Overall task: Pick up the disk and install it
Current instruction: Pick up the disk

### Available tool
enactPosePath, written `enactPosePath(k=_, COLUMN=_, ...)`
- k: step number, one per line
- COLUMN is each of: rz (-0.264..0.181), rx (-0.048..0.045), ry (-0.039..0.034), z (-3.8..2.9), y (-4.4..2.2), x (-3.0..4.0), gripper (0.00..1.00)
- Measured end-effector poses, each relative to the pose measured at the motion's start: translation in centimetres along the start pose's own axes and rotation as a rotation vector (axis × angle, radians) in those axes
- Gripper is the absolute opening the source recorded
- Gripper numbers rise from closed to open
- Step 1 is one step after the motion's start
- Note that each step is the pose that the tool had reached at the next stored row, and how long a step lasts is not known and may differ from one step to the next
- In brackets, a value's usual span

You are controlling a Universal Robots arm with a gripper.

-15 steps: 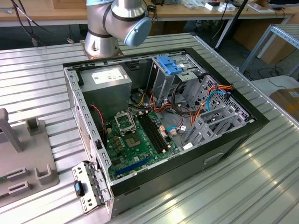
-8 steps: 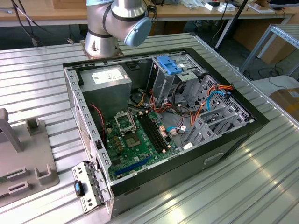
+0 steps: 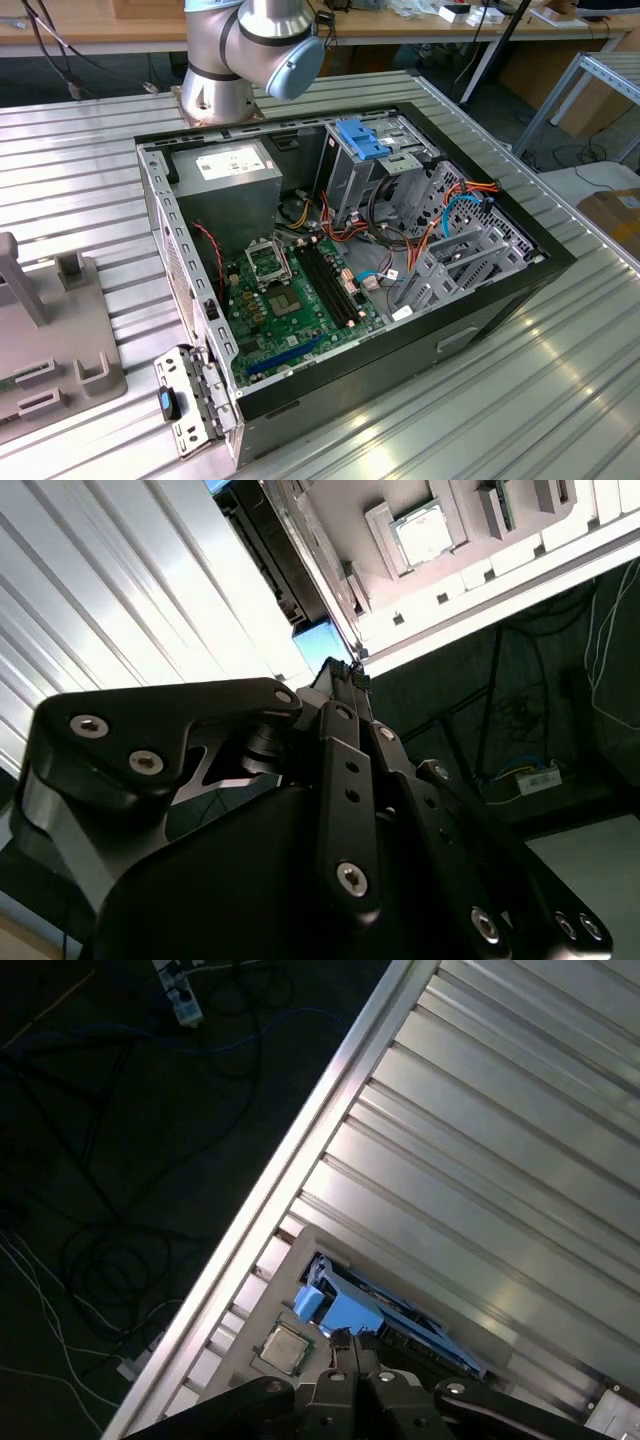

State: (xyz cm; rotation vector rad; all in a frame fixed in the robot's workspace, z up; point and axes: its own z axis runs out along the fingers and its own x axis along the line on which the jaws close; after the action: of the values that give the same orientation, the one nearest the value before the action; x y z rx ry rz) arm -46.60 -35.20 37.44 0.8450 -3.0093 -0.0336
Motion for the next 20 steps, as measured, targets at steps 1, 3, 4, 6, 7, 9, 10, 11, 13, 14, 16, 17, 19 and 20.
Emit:
enactPosePath(k=1, rz=0.0, rx=0.0, ry=0.0, z=0.0, y=0.0, x=0.0, gripper=0.11)
enactPosePath(k=3, rz=0.0, rx=0.0, ry=-0.0001, z=0.0, y=0.0, x=0.0, gripper=0.11)
enactPosePath(k=4, rz=-0.017, rx=0.0002, ry=0.0004, z=0.01, y=0.0, x=0.0, gripper=0.11)
enactPosePath(k=6, rz=-0.073, rx=0.0007, ry=0.0018, z=0.01, y=0.0, x=0.0, gripper=0.11)
enactPosePath(k=7, rz=-0.115, rx=0.0011, ry=0.0028, z=0.01, y=0.0, x=0.0, gripper=0.11)
enactPosePath(k=9, rz=-0.148, rx=0.0014, ry=0.0036, z=0.01, y=0.0, x=0.0, gripper=0.11)
enactPosePath(k=10, rz=-0.171, rx=0.0016, ry=0.0042, z=0.01, y=0.0, x=0.0, gripper=0.11)
enactPosePath(k=11, rz=-0.188, rx=0.0018, ry=0.0047, z=0.01, y=0.0, x=0.0, gripper=0.11)
enactPosePath(k=13, rz=-0.247, rx=0.0022, ry=0.0061, z=0.01, y=0.0, x=0.0, gripper=0.11)
enactPosePath(k=14, rz=-0.264, rx=0.0024, ry=0.0065, z=0.01, y=0.0, x=0.0, gripper=0.11)
enactPosePath(k=16, rz=-0.317, rx=0.0029, ry=0.0079, z=0.01, y=0.0, x=0.0, gripper=0.11)
enactPosePath(k=17, rz=-0.344, rx=0.0031, ry=0.0085, z=0.01, y=0.01, x=0.0, gripper=0.11)
enactPosePath(k=19, rz=-0.371, rx=0.0034, ry=0.0091, z=0.01, y=0.0, x=0.0, gripper=0.11)
enactPosePath(k=20, rz=-0.384, rx=0.0035, ry=0.0095, z=0.01, y=0.01, x=0.0, gripper=0.11)
